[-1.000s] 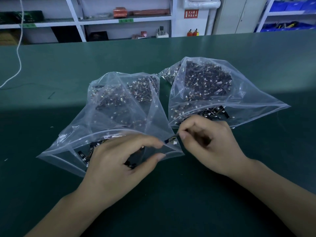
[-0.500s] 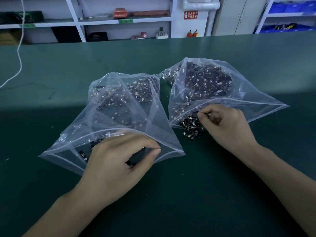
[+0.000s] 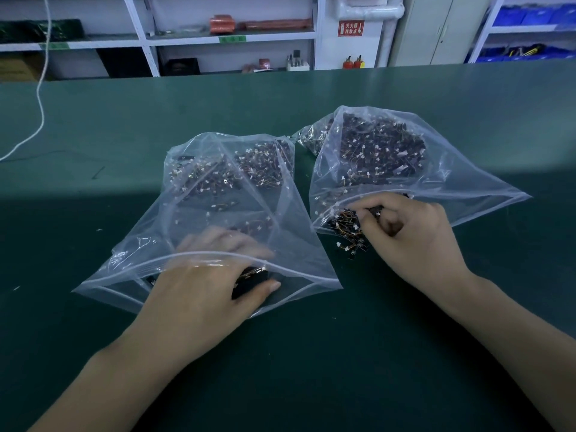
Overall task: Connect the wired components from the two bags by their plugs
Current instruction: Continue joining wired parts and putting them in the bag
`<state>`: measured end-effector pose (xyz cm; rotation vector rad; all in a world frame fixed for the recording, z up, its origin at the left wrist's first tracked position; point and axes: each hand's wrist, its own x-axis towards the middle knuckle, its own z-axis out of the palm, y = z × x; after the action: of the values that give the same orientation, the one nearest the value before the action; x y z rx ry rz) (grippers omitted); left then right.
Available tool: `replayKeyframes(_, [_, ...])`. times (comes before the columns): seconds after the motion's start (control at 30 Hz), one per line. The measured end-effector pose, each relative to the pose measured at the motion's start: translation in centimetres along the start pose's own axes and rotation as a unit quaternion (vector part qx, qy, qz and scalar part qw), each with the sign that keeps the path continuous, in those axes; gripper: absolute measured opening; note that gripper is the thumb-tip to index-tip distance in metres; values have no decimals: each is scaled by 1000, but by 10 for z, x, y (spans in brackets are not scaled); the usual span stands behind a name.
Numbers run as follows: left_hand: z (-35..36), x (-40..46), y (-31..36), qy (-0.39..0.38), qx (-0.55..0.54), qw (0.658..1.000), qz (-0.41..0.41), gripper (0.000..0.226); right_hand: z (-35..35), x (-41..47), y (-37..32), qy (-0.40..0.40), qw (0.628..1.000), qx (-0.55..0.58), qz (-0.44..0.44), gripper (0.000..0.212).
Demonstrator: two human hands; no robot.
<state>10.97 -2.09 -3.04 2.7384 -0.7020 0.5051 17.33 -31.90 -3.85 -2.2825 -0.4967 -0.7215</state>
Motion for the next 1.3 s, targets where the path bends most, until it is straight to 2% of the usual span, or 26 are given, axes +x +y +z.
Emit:
replayKeyframes(0.23, [2, -1, -1, -5, 18, 1000, -20, 27, 4, -6, -9, -5, 999, 26, -32, 14])
replayKeyframes(0.47, [3, -1, -5, 12, 52, 999, -9, 9, 5, -6, -10, -11, 999, 40, -26, 15])
replayKeyframes(0.77, [1, 1, 1, 12, 73, 997, -23, 21, 9, -8, -12, -18, 998, 51, -36, 16])
replayKeyframes(0.9, [3, 0, -2, 23, 75, 996, -40, 18, 9, -9, -11, -17, 997, 57, -42, 16])
replayKeyframes(1.07, [0, 2, 3, 26, 27, 998, -51, 15, 9, -9, -12, -19, 996, 63, -61, 15])
replayKeyframes(1.3, [-5, 1, 18, 17, -65, 998, 19, 18, 10, -9, -14, -34, 993, 78, -83, 16])
